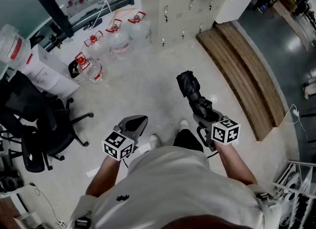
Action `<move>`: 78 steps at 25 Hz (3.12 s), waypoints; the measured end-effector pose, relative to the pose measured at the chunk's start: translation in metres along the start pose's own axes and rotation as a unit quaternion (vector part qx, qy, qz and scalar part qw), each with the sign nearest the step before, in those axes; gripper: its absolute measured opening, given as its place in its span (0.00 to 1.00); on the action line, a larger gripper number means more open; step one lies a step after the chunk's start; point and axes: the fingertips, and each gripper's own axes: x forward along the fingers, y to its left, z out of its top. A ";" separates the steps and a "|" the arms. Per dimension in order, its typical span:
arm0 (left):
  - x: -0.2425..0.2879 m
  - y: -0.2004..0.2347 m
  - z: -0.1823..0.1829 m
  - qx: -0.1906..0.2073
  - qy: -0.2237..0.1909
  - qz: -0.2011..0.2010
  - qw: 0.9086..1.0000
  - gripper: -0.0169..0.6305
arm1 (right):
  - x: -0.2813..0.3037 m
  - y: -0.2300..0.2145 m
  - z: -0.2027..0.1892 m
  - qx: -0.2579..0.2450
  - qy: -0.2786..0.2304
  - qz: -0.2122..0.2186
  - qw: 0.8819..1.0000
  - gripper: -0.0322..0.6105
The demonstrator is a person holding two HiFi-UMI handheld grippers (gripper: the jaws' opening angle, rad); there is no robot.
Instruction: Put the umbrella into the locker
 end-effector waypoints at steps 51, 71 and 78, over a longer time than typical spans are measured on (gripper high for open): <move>0.288 0.318 0.285 0.079 -0.004 -0.097 0.992 0.11 | 0.287 -0.216 0.380 -0.033 -0.032 -0.067 0.997 0.43; 0.362 0.444 0.363 0.052 -0.027 -0.040 0.998 0.11 | 0.431 -0.314 0.559 -0.062 -0.021 -0.063 0.996 0.43; 0.404 0.463 0.390 0.045 -0.037 -0.007 0.998 0.11 | 0.480 -0.342 0.612 -0.091 -0.013 -0.032 0.995 0.43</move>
